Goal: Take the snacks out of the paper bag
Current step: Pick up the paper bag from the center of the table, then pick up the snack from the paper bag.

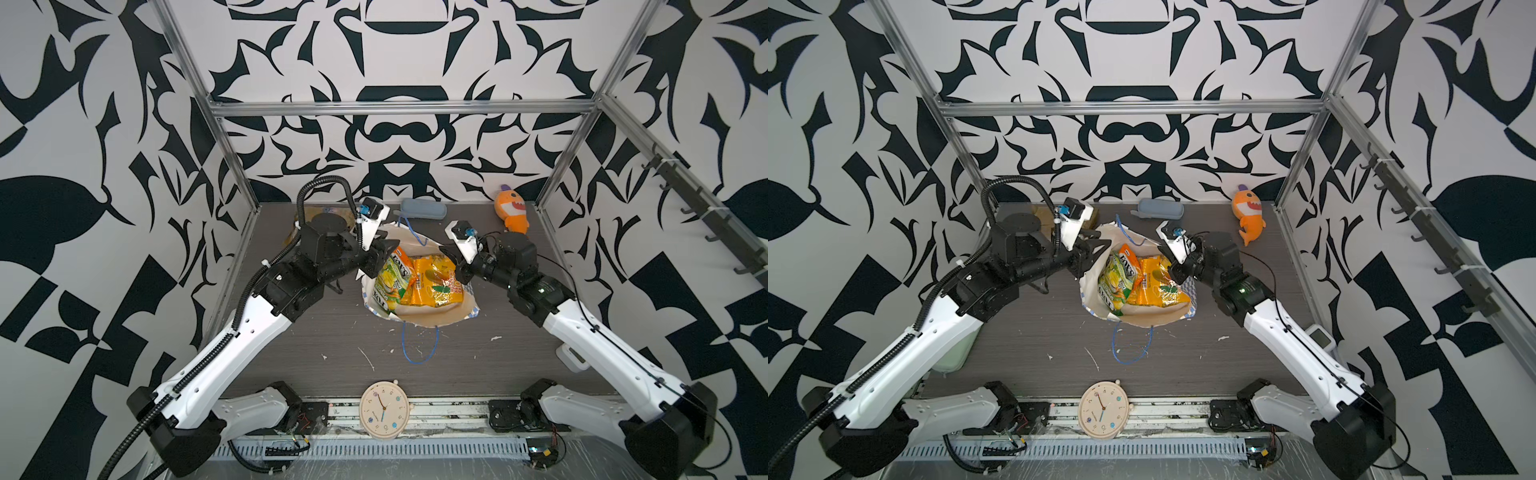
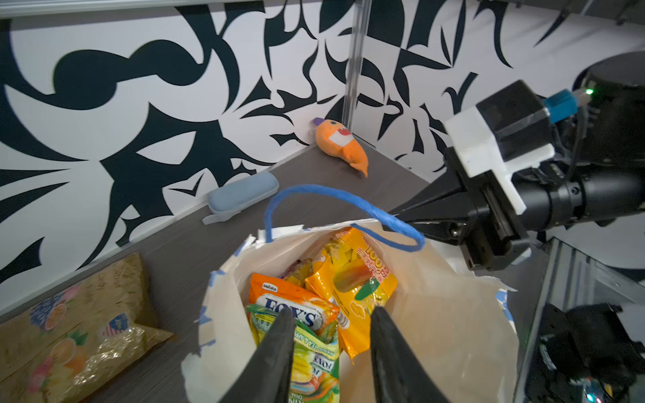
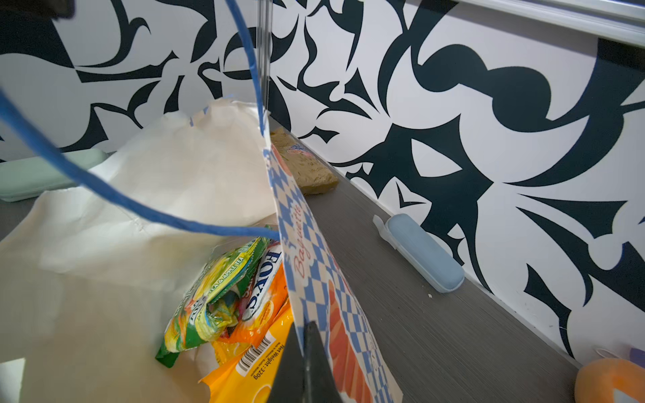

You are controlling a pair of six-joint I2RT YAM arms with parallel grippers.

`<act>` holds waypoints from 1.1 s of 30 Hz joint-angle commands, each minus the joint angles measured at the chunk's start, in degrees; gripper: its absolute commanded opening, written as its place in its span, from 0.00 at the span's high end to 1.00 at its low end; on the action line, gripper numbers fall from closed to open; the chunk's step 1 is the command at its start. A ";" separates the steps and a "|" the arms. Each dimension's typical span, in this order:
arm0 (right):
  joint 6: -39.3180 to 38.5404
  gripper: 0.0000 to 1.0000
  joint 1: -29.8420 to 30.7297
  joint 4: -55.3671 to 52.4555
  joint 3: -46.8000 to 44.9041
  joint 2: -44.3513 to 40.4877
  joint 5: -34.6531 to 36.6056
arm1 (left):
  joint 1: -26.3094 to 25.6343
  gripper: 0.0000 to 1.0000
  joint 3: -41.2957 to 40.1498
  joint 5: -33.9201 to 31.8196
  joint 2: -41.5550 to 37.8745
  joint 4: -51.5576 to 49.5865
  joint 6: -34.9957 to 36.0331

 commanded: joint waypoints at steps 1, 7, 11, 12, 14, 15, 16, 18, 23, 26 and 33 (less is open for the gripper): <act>1.54 1.00 1.99 7.82 -2.07 -4.36 4.51 | -2.05 0.61 -2.75 -3.09 -2.30 -2.15 0.19; 2.68 1.00 3.35 11.16 -4.63 -7.31 8.19 | -3.33 0.62 -7.74 -0.81 -6.45 -0.07 -2.10; 2.03 1.00 3.65 10.38 -4.30 -7.20 8.92 | -6.20 0.54 -7.04 -3.36 -4.30 -3.89 -2.62; 1.98 1.00 3.83 10.38 -4.32 -7.10 8.97 | -7.07 0.56 -5.97 -4.16 -3.07 -5.67 -2.11; 1.83 1.00 4.12 10.38 -4.53 -6.85 9.13 | -9.04 0.56 -3.35 -6.40 0.30 -8.41 -1.72; 1.84 1.00 4.27 10.76 -4.64 -6.73 9.52 | -9.61 0.56 -2.10 -6.30 1.95 -9.35 -1.69; 1.87 1.00 4.43 11.01 -4.82 -6.67 9.74 | -9.98 0.56 -1.36 -5.76 3.23 -9.60 -1.73; 1.89 1.00 4.62 11.09 -4.83 -6.56 9.72 | -10.43 0.56 -0.39 -4.65 5.48 -9.28 -1.67; 1.82 1.00 5.16 12.15 -5.87 -7.32 10.21 | -10.56 0.55 0.89 -3.32 9.80 -10.28 2.96; 1.61 1.00 5.18 12.49 -6.05 -7.57 10.43 | -10.56 0.52 2.51 -3.52 12.39 -12.62 6.31; 1.63 1.00 5.29 12.59 -6.15 -8.10 10.77 | -10.63 0.47 4.35 -6.01 18.84 -15.27 7.82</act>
